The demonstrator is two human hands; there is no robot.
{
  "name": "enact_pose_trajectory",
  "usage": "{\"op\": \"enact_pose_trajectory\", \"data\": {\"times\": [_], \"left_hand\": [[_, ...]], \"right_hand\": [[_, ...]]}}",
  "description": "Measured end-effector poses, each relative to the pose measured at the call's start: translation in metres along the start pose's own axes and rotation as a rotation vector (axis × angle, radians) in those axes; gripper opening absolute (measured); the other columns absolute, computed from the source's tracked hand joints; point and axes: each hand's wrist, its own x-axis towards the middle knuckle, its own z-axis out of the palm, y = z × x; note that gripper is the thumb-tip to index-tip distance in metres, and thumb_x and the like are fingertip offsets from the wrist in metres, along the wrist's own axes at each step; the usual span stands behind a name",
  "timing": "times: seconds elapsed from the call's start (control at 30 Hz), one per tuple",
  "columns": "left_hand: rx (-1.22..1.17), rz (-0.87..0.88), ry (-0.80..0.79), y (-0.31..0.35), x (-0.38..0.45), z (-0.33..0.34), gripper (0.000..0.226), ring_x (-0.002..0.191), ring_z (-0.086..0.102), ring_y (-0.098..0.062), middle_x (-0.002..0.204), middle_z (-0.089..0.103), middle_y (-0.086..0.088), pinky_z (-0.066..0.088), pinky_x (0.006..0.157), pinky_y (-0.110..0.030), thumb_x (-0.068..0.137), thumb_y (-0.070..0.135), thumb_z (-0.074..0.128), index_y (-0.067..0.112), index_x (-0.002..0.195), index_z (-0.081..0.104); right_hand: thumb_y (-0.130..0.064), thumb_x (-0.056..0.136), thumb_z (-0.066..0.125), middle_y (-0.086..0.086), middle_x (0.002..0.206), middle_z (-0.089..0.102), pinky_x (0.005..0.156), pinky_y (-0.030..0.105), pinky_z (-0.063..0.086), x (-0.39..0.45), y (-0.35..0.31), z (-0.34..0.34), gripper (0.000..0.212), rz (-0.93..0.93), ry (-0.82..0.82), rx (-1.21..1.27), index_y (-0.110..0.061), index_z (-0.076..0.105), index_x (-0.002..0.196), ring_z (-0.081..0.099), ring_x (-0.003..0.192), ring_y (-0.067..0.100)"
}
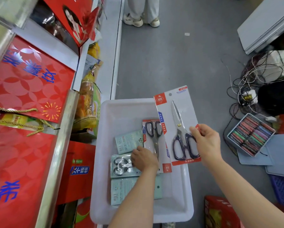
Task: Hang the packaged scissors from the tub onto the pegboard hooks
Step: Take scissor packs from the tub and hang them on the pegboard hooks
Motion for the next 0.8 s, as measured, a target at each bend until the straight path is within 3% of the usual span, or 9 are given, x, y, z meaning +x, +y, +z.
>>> {"op": "enact_pose_trajectory", "data": {"times": [0.1, 0.2, 0.27, 0.33, 0.4, 0.5, 0.6, 0.67, 0.8], "left_hand": [[-0.093, -0.066, -0.092, -0.001, 0.011, -0.004, 0.032, 0.109, 0.054, -0.031, 0.121, 0.058, -0.011, 0.049, 0.091, -0.04, 0.086, 0.026, 0.062, 0.012, 0.115, 0.059], [-0.272, -0.034, -0.182, -0.004, 0.03, -0.035, 0.022, 0.089, 0.063, -0.029, 0.113, 0.066, -0.011, 0.055, 0.072, -0.035, 0.089, 0.012, 0.051, 0.01, 0.11, 0.058], [-0.135, 0.106, -0.223, -0.003, 0.037, -0.079, 0.027, 0.088, 0.063, -0.029, 0.113, 0.067, -0.012, 0.051, 0.067, -0.032, 0.088, 0.01, 0.053, 0.008, 0.113, 0.062], [0.027, 0.224, -0.264, 0.001, 0.048, -0.125, 0.028, 0.102, 0.064, -0.03, 0.117, 0.067, -0.013, 0.051, 0.081, -0.034, 0.087, 0.015, 0.061, 0.007, 0.113, 0.065], [0.143, 0.277, -0.332, 0.015, 0.055, -0.165, 0.029, 0.106, 0.064, -0.028, 0.119, 0.066, -0.012, 0.05, 0.086, -0.032, 0.09, 0.02, 0.063, 0.006, 0.115, 0.067], [0.273, 0.355, -0.378, 0.044, 0.06, -0.2, 0.017, 0.082, 0.06, -0.027, 0.108, 0.066, -0.015, 0.048, 0.07, -0.033, 0.09, 0.023, 0.064, 0.007, 0.087, 0.067], [0.177, 0.389, -0.521, 0.065, 0.057, -0.197, 0.005, 0.072, 0.058, -0.026, 0.095, 0.063, -0.016, 0.052, 0.06, -0.034, 0.092, 0.009, 0.061, 0.004, 0.092, 0.06], [0.23, 0.383, -0.577, 0.066, 0.047, -0.188, 0.01, 0.068, 0.056, -0.025, 0.088, 0.058, -0.016, 0.048, 0.049, -0.031, 0.095, 0.007, 0.057, -0.003, 0.094, 0.06], [0.334, 0.366, -0.65, 0.061, 0.041, -0.172, 0.015, 0.068, 0.054, -0.025, 0.09, 0.059, -0.017, 0.047, 0.05, -0.029, 0.093, 0.01, 0.06, -0.001, 0.103, 0.062]], "right_hand": [[-0.017, 0.089, 0.064, 0.004, 0.064, 0.045, 0.06, 0.029, 0.032, -0.005, 0.003, 0.0, 0.023, 0.019, 0.003, 0.0, 0.0, 0.059, 0.076, 0.034, 0.062, 0.015], [-0.017, 0.09, 0.063, 0.003, 0.062, 0.041, 0.059, 0.029, 0.029, -0.008, 0.003, 0.001, 0.025, 0.043, 0.009, 0.002, 0.0, 0.055, 0.073, 0.031, 0.062, 0.015], [-0.018, 0.09, 0.063, 0.004, 0.062, 0.039, 0.06, 0.029, 0.028, -0.011, 0.002, 0.003, 0.029, 0.057, 0.003, 0.014, 0.0, 0.05, 0.071, 0.029, 0.063, 0.016], [-0.018, 0.089, 0.063, 0.004, 0.062, 0.038, 0.06, 0.03, 0.028, -0.014, 0.0, 0.006, 0.031, 0.067, 0.002, 0.02, -0.001, 0.048, 0.069, 0.029, 0.063, 0.017], [-0.018, 0.09, 0.063, 0.003, 0.06, 0.038, 0.057, 0.029, 0.028, -0.017, 0.0, 0.01, 0.032, 0.069, 0.0, 0.012, -0.004, 0.047, 0.065, 0.028, 0.06, 0.015], [-0.018, 0.091, 0.062, -0.002, 0.057, 0.038, 0.055, 0.029, 0.029, -0.021, 0.001, 0.015, 0.033, 0.064, 0.004, -0.005, -0.011, 0.048, 0.062, 0.028, 0.056, 0.013], [-0.018, 0.091, 0.062, -0.002, 0.057, 0.044, 0.055, 0.028, 0.033, -0.023, 0.005, 0.014, 0.03, 0.091, 0.049, 0.001, -0.012, 0.052, 0.063, 0.034, 0.054, 0.011], [-0.02, 0.091, 0.063, 0.0, 0.059, 0.047, 0.058, 0.028, 0.034, -0.021, 0.007, 0.007, 0.029, 0.1, 0.086, 0.02, -0.01, 0.054, 0.065, 0.036, 0.056, 0.011], [-0.02, 0.091, 0.064, 0.006, 0.062, 0.047, 0.061, 0.03, 0.032, -0.011, 0.007, -0.014, 0.03, 0.061, 0.124, 0.038, 0.0, 0.054, 0.07, 0.036, 0.061, 0.014]]}}
